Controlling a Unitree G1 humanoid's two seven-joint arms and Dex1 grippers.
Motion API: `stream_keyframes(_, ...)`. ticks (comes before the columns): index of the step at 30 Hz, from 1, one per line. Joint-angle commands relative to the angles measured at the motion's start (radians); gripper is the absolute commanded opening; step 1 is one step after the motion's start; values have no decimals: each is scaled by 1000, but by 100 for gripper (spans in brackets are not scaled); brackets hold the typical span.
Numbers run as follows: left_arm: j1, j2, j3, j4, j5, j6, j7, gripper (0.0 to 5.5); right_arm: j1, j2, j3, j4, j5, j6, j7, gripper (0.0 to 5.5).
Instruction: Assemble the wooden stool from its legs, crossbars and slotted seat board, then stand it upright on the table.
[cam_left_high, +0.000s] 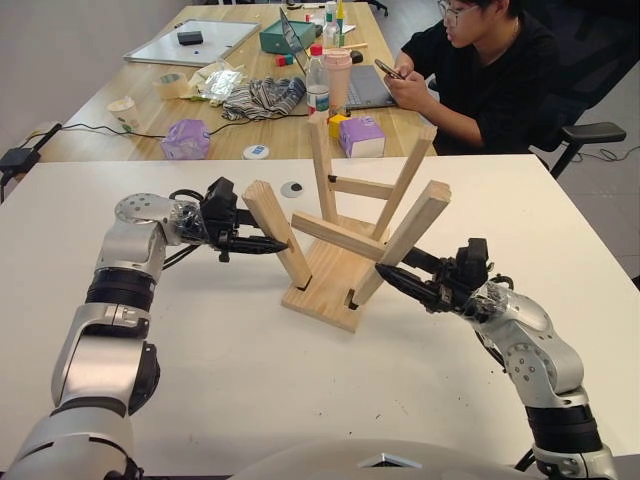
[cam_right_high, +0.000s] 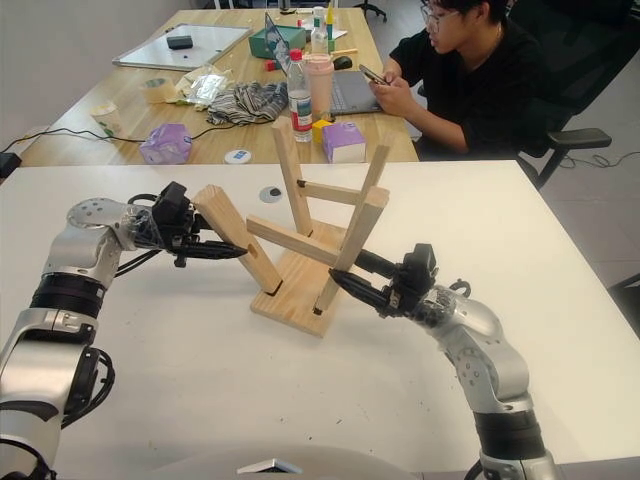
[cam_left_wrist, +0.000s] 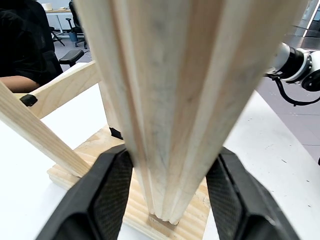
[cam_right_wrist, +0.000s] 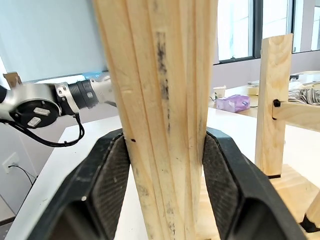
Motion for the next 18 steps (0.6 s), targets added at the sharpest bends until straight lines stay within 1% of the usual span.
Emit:
stream_keyframes(1, -38, 20, -37, 13, -20, -9, -1, 214, -32, 37, 30, 57, -47, -60, 13, 207)
stream_keyframes(6, -61, 34, -86, 63, -33, -23, -1, 214, -66, 68, 14, 168, -61, -138, 37, 207)
stream_keyframes(13, -119, 46, -140, 148, -52, -45, -1, 214, -61, 114, 34, 269, -102, -222, 54, 207)
stream_keyframes(18, -146, 50, -167, 176, -70, -51, -1, 214, -39, 94, 50, 336, -147, -277, 80, 207)
